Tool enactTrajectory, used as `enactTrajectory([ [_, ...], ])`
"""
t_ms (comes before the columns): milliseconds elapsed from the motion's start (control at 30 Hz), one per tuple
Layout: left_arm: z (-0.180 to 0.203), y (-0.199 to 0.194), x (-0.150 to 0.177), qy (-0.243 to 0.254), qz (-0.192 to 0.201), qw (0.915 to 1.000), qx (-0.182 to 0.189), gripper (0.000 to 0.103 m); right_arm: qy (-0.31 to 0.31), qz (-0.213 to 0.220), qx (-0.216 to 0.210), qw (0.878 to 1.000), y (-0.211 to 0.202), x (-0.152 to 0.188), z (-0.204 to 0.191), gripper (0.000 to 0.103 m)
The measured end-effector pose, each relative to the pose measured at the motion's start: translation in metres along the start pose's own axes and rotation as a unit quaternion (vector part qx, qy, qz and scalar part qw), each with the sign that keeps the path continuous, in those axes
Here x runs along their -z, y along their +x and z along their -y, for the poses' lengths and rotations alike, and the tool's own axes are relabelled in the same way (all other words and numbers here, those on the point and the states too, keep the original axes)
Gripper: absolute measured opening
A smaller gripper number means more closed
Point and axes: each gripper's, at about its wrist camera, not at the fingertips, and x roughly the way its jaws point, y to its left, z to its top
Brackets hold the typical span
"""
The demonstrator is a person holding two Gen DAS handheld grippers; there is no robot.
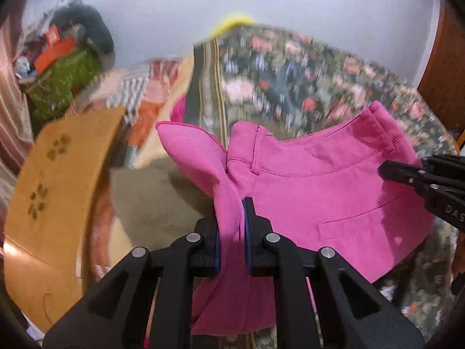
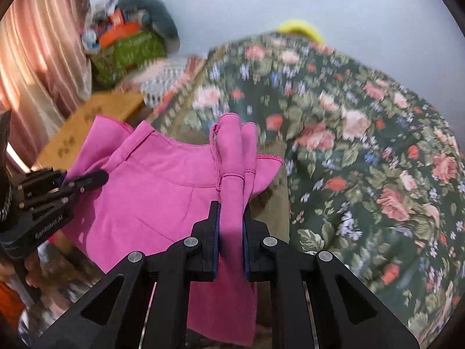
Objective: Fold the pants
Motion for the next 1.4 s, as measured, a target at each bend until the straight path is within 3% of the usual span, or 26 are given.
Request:
enactTrajectory([
  [100,0.0,0.028,0.011,0.003,-0.036,0.9994,-0.002,0.016,-0.014,-0.026,0.007,1.0,0.012,0.006,0.004,0.014],
  [200,-0.001,0.027,0.018,0.01,-0.033,0.9993,-0.013,0.024,-0.012,-0.034,0.003,0.999,0.01,0.011,0.011,0.019],
  [267,-0.006,0.021,0.021,0.004,-0.036,0.9993,-0.011,0.027,-0.005,-0.037,0.007,0.999,0.005,0.015,0.016,0.028],
  [400,-0.022,0.011,0.033,-0.018,-0.044,0.9986,-0.023,0.047,-0.008,-0.041,0.027,0.999,-0.012,0.027,0.019,0.043],
  [567,-0.034,-0.012,0.052,-0.039,-0.056,0.9974,-0.027,0.047,-0.012,-0.032,0.028,0.999,-0.034,0.035,0.019,0.044],
  [667,-0.029,-0.032,0.061,-0.027,-0.063,0.9967,-0.043,0.047,0.022,-0.015,0.008,1.0,-0.059,0.044,0.021,0.047],
  [767,-0.021,-0.063,0.065,-0.03,-0.059,0.9974,-0.031,0.047,0.028,-0.002,0.005,1.0,-0.085,0.052,0.015,0.048],
  [967,0.017,-0.168,0.065,-0.004,0.015,0.9999,-0.006,0.047,0.022,0.055,-0.007,0.998,-0.163,0.061,-0.005,0.048],
  [1100,0.041,-0.251,0.066,0.008,0.082,0.9965,0.012,0.047,0.0,0.115,0.001,0.993,-0.229,0.065,-0.025,0.048],
  [1300,0.068,-0.371,0.082,0.02,0.181,0.9829,0.026,0.047,-0.024,0.212,-0.002,0.977,-0.328,0.079,-0.059,0.048],
  [1400,0.075,-0.422,0.101,0.021,0.253,0.9671,0.024,0.047,-0.032,0.261,-0.015,0.965,-0.37,0.095,-0.079,0.048],
])
